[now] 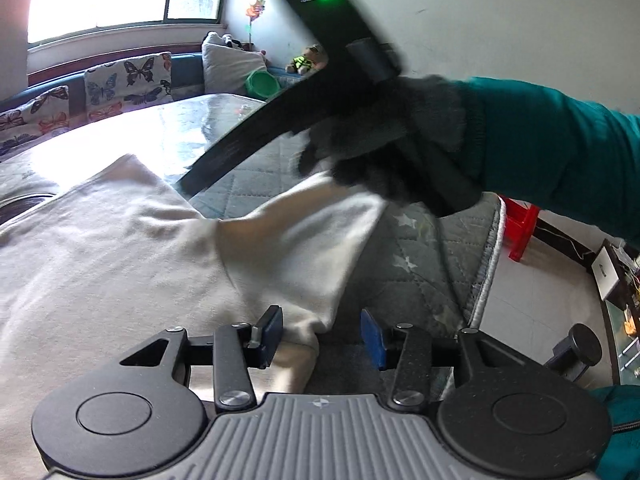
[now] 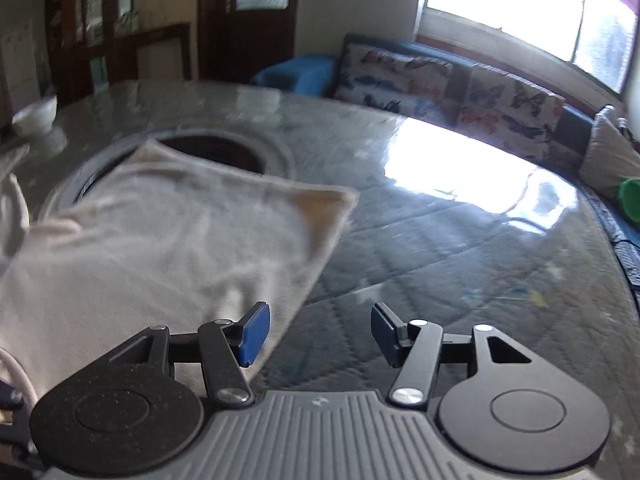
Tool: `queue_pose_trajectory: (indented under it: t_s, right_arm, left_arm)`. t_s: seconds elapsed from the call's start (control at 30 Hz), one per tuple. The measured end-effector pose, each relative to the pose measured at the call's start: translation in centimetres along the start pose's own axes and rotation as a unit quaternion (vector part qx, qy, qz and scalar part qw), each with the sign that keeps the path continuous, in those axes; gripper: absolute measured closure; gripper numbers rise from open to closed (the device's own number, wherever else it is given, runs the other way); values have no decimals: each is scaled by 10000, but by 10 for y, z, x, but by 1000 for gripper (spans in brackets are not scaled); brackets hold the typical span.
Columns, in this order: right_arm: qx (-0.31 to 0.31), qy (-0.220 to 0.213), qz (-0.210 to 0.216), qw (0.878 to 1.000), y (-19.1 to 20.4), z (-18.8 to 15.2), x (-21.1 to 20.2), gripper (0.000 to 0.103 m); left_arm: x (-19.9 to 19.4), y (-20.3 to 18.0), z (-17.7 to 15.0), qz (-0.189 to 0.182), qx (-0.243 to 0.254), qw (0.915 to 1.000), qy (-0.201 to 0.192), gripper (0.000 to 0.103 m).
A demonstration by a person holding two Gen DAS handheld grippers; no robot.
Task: Fold clothes
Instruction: 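Lift the grasped side and fold it across the sweatshirt body with the right gripper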
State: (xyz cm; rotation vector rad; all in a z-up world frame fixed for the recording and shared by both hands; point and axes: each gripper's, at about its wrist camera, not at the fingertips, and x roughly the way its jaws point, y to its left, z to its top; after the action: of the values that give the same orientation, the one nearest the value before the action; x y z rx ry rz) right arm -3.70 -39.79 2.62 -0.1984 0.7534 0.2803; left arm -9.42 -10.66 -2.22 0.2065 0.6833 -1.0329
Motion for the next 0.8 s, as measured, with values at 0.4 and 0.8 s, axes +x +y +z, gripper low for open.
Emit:
queue_pose_trajectory:
  t_s: [0.4,0.8]
  right_arm:
    - [1656,50,-1312,9774,-95,-104,-83,45]
    - [2335,-148,-1192,9649,-109,-139,-85,67]
  left_arm:
    - [-11,11,10,385,-220,9988,-225,55]
    - [-13,15,13,755,-269,9967,-163,54]
